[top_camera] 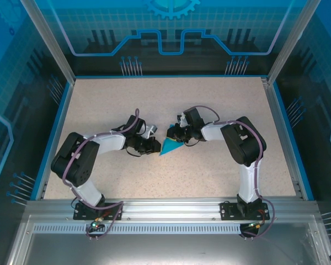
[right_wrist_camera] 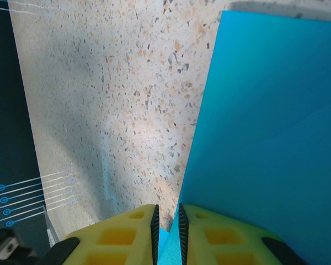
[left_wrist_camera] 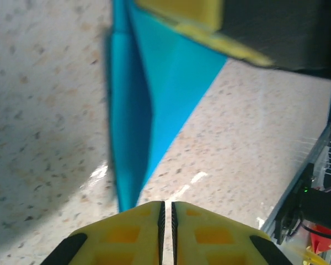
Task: Fold a paper plane with a square sheet of paper (pick it up from the middle)
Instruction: Fourth fold the wing at the center of the table.
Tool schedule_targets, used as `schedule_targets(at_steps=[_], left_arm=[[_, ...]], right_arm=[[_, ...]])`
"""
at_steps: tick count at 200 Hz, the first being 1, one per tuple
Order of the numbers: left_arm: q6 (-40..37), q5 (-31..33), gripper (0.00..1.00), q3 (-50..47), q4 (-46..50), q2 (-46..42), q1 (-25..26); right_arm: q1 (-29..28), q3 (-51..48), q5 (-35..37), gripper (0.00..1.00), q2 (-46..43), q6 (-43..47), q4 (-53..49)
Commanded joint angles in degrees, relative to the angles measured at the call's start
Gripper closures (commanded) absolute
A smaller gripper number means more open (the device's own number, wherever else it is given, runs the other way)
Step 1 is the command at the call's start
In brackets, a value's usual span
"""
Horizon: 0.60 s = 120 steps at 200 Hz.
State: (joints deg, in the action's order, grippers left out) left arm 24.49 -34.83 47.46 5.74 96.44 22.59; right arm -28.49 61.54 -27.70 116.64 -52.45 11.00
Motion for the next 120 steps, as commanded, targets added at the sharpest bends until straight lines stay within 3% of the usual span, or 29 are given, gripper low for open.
schedule_targets(at_steps=[1,57,120], left_arm=[[3.64,-4.61,0.84,2.86,-3.23,0.44,0.76],[4.19,-4.5,0.85,6.31,-4.12,10.59,2.28],[2.52,2.51,0.86,-1.68,-0.34,9.99,1.89]], right_arm=[[0.1,-2.08,3.27,0.8,3.94,1.18,-6.18],[0.14,-1.9,3.14,0.8,4.29,0.69,-5.81],[0.28,-2.13,3.51,0.8,4.04,1.07,-6.62]])
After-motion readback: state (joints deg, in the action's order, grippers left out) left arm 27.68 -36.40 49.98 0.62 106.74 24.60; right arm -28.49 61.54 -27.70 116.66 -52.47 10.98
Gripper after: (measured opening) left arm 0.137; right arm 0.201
